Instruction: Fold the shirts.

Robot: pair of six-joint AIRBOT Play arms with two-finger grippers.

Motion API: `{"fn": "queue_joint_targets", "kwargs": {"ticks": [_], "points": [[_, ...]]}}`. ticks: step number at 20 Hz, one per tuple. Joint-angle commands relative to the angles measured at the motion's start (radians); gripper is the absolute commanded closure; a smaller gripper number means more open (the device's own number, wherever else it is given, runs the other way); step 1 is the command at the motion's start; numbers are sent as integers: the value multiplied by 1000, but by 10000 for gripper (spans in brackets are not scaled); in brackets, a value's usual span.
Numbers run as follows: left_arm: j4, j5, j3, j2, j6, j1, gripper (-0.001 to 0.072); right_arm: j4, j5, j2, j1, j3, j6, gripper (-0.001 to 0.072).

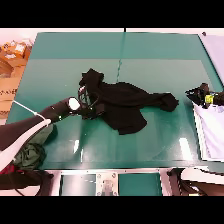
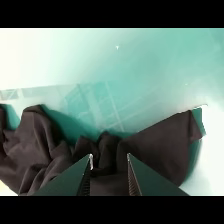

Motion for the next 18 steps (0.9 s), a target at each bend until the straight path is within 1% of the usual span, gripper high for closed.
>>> {"fn": "queue_joint_targets", "kwargs": {"ticks": [1,2,3,4,6,9,12,16,18], "points": [[-30,17,17,-20,55,-11,678,8,-11,0,-1,0,-5,425],[-28,-76,44,-18,115,3,678,8,-11,0,-1,0,-5,415],[-16,-174,71,-11,156,29,678,5,-11,0,-2,0,-5,416],[28,-276,98,10,172,71,678,4,-10,0,-2,0,-5,416],[145,-429,132,76,167,187,679,-6,-10,0,-2,0,-4,416],[275,-586,133,178,180,386,679,-14,-10,0,-1,-31,0,417],[287,-667,132,189,249,512,678,-14,-10,0,-1,-129,0,419],[261,-636,132,189,307,527,678,-13,-10,0,29,-279,0,414],[251,-623,132,189,308,527,678,-13,-10,0,80,-343,-1,300]]}}
